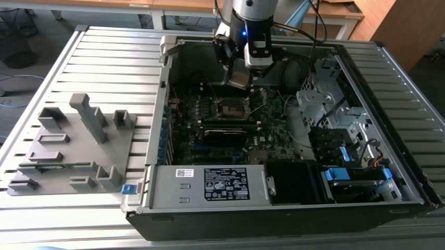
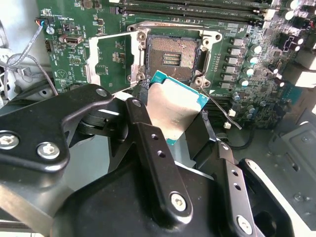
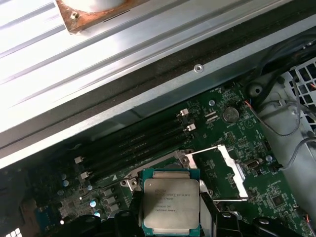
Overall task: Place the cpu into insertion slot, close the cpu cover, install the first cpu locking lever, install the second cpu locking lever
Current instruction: 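Place the cpu into insertion slot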
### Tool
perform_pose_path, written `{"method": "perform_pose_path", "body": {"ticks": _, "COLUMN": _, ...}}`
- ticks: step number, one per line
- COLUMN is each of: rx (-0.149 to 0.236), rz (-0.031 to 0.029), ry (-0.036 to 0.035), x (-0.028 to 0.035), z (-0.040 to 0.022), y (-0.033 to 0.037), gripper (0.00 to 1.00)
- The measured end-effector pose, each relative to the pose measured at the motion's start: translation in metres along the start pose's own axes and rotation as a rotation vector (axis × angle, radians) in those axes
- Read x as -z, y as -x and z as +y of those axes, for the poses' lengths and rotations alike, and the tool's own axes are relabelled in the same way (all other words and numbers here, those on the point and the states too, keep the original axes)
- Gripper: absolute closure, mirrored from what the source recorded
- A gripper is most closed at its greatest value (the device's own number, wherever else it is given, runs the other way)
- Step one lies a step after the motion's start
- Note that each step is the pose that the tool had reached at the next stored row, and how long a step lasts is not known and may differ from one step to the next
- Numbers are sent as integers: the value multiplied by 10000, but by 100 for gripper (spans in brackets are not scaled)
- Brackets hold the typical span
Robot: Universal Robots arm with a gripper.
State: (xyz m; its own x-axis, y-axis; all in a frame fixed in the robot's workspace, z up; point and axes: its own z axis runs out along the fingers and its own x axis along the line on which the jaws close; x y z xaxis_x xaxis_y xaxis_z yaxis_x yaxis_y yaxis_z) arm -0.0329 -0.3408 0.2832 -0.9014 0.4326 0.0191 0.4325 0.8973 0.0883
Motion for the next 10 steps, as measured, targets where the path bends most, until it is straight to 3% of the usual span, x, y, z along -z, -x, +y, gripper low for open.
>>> {"method": "perform_pose_path", "body": {"ticks": 10, "rx": -6, "rz": -1, "ry": 1, "x": 0, "z": 0, "y": 0, "gripper": 46}}
